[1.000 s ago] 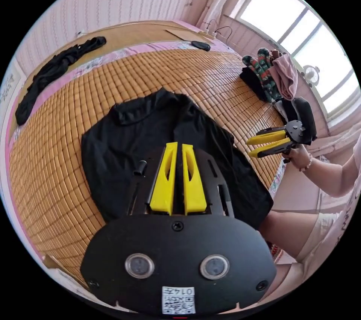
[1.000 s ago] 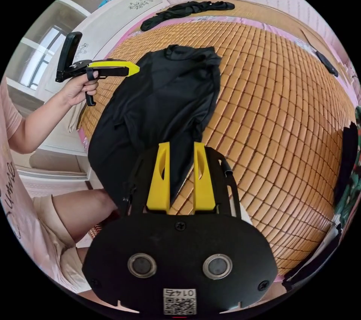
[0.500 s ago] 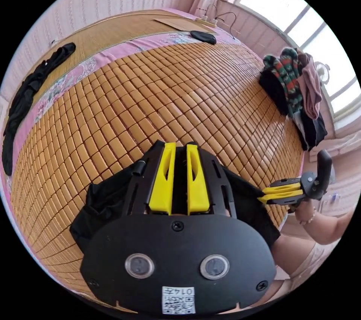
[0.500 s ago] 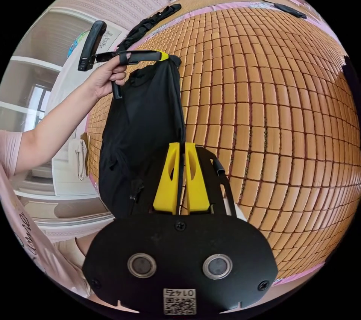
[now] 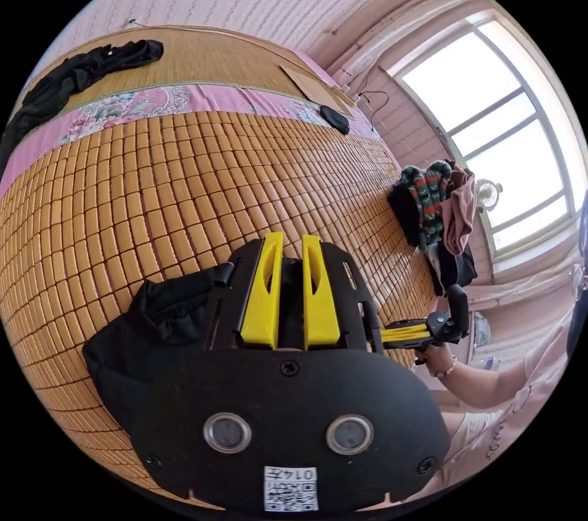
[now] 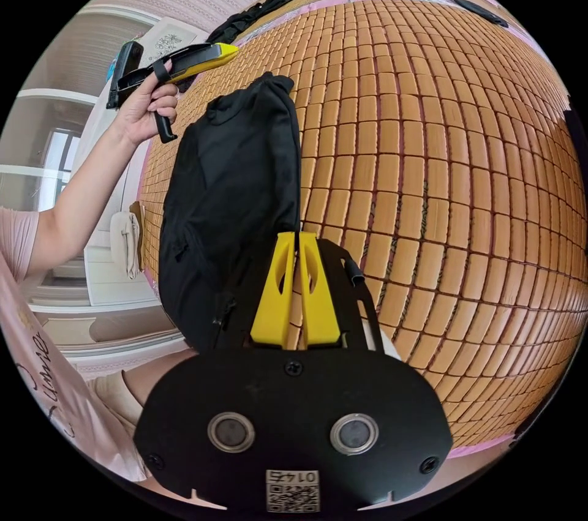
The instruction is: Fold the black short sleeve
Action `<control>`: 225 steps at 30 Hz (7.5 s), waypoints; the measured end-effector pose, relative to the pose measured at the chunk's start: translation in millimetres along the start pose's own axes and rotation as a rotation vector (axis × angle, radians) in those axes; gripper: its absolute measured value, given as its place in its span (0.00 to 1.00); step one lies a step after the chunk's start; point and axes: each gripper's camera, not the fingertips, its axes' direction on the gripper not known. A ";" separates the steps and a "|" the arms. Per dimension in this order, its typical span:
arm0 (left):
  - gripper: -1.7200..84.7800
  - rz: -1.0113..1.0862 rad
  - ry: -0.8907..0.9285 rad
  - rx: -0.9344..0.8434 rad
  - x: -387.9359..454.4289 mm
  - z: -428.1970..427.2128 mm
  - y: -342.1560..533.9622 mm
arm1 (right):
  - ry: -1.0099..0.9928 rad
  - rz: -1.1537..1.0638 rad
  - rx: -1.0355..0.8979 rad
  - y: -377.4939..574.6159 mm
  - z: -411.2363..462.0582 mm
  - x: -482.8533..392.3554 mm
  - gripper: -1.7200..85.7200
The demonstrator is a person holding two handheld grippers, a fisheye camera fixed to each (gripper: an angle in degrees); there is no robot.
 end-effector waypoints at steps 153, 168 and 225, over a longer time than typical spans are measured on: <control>0.01 -0.616 -0.286 -0.156 75.5 -195.9 597.4 | -0.175 0.227 -0.078 170.1 106.4 -54.8 0.04; 0.01 -0.051 -0.301 -0.161 200.4 -169.1 527.2 | 0.188 -0.271 -0.184 90.5 124.6 -163.8 0.02; 0.06 0.425 -0.225 -0.118 407.3 14.8 495.3 | -0.519 0.148 0.063 185.2 46.9 57.6 0.04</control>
